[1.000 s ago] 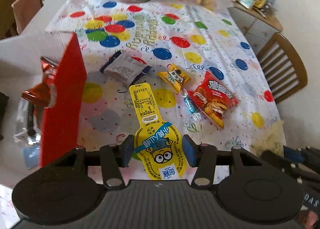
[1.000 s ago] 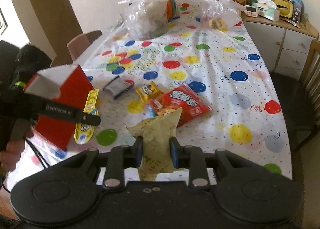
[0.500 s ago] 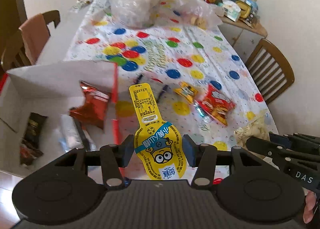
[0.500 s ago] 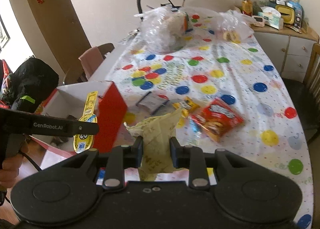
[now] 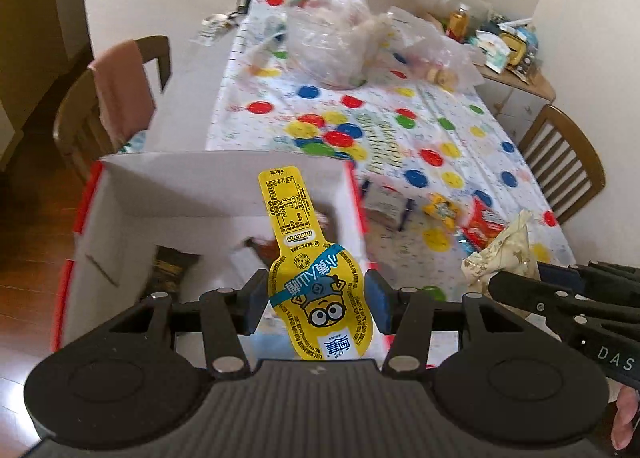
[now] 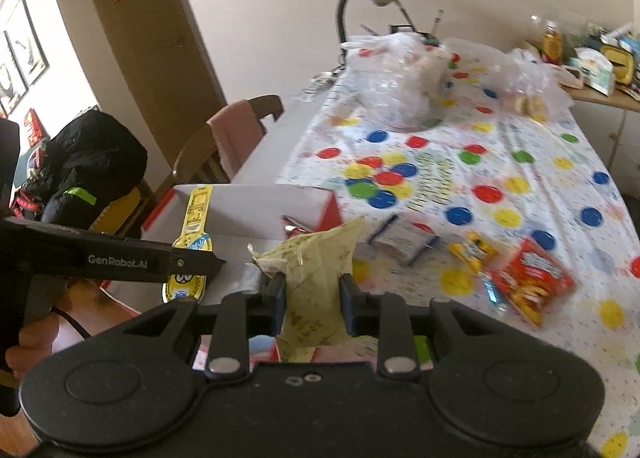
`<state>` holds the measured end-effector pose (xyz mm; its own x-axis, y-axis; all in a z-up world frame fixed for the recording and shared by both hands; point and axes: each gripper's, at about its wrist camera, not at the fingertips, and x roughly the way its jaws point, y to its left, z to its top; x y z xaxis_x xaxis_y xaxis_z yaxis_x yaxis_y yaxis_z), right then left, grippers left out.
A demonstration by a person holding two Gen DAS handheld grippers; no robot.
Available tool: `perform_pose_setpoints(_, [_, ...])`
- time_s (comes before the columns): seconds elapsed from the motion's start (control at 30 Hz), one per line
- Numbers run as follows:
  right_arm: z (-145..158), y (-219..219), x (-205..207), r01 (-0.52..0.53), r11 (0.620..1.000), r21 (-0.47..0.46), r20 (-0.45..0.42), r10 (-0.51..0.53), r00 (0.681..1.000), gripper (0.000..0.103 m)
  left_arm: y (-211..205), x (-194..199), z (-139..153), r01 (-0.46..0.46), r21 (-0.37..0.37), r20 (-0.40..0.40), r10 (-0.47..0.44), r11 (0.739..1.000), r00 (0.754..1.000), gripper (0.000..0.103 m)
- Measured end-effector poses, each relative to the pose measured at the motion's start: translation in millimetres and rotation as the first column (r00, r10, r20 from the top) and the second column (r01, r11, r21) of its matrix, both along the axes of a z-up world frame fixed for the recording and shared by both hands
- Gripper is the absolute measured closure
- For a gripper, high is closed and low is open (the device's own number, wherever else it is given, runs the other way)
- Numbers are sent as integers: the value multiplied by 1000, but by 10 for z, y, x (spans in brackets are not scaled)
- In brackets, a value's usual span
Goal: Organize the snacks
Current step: 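Carry both held packets over into the red box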
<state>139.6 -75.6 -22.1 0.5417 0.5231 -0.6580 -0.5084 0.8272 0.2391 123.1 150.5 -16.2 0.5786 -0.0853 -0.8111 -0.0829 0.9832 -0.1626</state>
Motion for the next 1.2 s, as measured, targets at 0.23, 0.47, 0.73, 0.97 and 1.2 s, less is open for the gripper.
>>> perform_pose_setpoints(0.23, [-103, 545, 64, -47, 999, -25, -17, 46, 999, 77, 499, -70, -52, -35, 34, -18, 36, 999, 999, 52])
perform_pose_setpoints(0.47, [-348, 1033, 135, -96, 991, -92, -42, 92, 995, 77, 841, -46, -272, -24, 83, -63, 29, 996, 998, 52])
perform_pose_setpoints(0.73, [-689, 1343, 155, -134, 976, -173, -98, 118, 988, 77, 1016, 28, -577, -8, 116, -118, 21, 993, 993, 52])
perform_pose_setpoints(0.97, [-842, 1446, 143, -151, 967, -207, -121, 128, 984, 77, 997, 66, -790, 6, 132, -150, 14, 991, 989, 52])
perform_pose_setpoints(1.2, [-924, 1480, 174, -150, 962, -227, -134, 122, 983, 76, 952, 83, -922, 23, 122, -173, -2, 992, 985, 52])
